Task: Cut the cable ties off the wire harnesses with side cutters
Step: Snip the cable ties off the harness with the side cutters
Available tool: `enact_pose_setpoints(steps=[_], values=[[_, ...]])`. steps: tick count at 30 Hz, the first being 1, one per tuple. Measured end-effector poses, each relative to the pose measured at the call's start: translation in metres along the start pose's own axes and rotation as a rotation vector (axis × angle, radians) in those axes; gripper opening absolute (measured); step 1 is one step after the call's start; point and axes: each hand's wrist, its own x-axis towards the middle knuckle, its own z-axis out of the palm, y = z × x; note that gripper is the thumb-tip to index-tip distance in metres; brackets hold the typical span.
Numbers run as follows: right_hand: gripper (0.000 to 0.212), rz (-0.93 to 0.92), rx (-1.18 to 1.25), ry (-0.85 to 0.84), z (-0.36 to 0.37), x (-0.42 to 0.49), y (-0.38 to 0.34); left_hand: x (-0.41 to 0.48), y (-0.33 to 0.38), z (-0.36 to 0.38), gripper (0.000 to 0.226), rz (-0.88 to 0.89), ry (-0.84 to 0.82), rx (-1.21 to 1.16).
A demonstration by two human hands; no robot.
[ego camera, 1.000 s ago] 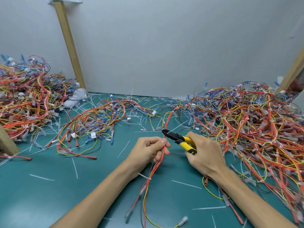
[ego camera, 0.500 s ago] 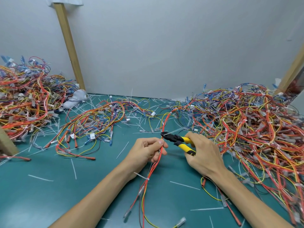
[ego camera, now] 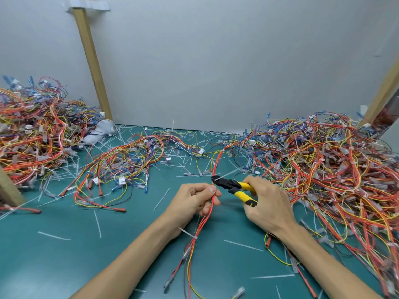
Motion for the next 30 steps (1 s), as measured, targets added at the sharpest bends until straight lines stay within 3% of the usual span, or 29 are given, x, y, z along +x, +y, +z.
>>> enact_pose_setpoints(steps=[30], values=[[0.016,0.050,0.029,-0.044,0.0001,0.0008,0.0003,-0.0013,0.0012,0.0027,0.024,-0.002,0.021,0.045]])
